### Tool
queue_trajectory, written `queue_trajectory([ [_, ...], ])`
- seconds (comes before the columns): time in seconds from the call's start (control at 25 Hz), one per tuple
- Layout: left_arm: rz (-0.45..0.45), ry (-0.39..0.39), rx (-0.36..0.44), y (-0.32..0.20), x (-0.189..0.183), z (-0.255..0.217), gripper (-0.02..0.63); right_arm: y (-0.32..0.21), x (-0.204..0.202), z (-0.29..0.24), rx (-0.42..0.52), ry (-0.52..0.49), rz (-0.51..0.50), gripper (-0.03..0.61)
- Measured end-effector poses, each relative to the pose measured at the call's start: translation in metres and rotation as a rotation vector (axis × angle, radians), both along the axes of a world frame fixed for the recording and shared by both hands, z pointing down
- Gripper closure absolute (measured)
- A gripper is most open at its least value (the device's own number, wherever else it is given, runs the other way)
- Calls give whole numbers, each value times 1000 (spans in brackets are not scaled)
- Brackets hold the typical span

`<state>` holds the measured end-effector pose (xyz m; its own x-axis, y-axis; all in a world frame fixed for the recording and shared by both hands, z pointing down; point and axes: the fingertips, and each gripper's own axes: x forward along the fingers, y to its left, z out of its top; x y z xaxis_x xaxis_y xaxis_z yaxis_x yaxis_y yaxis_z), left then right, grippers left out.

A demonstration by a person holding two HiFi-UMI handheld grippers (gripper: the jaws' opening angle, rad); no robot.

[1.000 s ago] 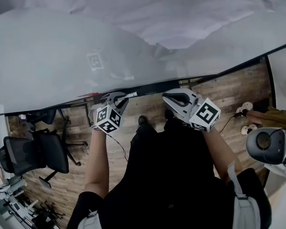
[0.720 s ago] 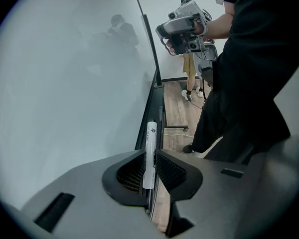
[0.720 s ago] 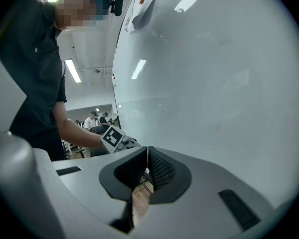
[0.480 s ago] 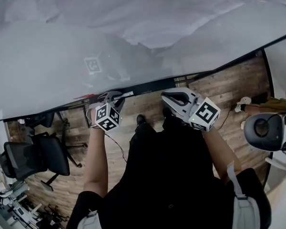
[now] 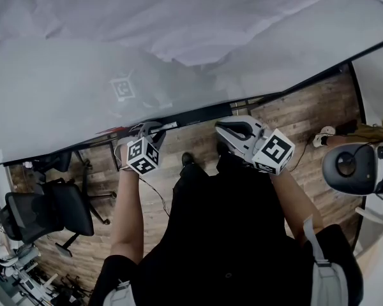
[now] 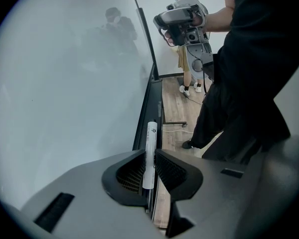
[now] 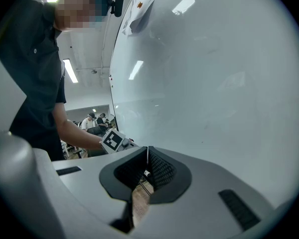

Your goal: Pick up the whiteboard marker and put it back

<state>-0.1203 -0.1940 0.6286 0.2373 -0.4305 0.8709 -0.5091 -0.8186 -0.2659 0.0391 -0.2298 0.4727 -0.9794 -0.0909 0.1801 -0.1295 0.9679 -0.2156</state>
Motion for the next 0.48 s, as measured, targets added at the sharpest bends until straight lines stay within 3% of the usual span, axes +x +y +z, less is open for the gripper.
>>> queue_trajectory([
  [0.48,-3,2,-22,-1,-2,5,535,-1,-3,-1,1,3,-5,557],
])
